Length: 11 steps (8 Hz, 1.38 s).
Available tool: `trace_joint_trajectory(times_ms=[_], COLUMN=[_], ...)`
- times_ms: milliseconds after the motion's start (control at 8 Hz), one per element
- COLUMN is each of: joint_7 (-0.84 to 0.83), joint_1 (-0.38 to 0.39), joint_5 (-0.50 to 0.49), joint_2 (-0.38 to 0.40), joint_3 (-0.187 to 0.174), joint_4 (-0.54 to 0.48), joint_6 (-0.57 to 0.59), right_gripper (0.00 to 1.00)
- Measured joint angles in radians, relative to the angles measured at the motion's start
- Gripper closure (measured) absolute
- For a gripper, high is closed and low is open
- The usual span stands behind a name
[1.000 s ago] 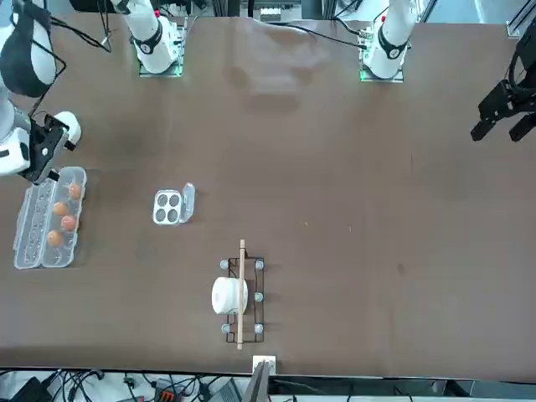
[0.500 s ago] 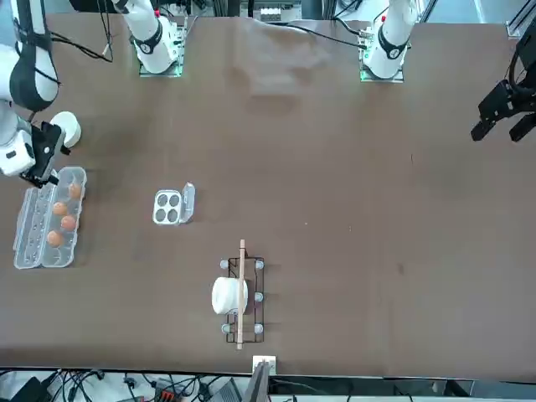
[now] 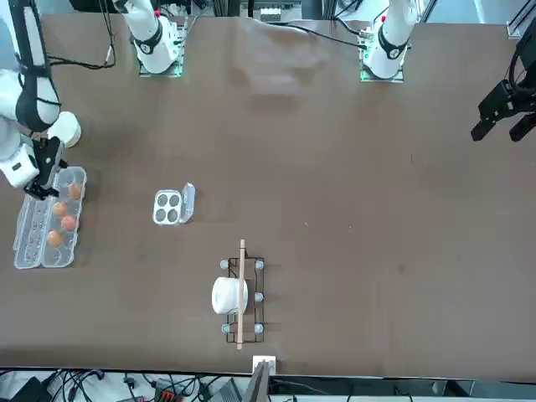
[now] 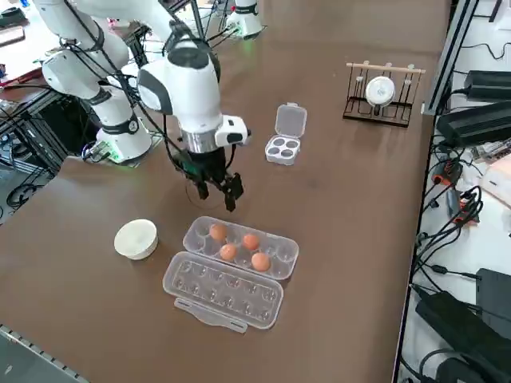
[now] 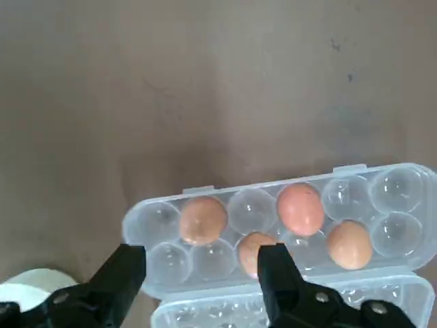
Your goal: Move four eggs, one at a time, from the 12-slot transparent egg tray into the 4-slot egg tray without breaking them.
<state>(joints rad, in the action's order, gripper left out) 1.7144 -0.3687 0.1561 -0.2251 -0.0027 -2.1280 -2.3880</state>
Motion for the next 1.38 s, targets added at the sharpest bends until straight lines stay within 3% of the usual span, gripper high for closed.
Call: trace_joint_trajectory(times_ms=[375,1375], joint_7=[0.036,0.064], joint_1=[-0.025,-0.057], joint_5=[0.000,0.000], joint_2=[-0.061,-0.150], joint_3=[0.000,0.001], joint_4=[0.000,0.001], joint_6=[-0.075,-0.122], right_gripper=[0.02,0.07])
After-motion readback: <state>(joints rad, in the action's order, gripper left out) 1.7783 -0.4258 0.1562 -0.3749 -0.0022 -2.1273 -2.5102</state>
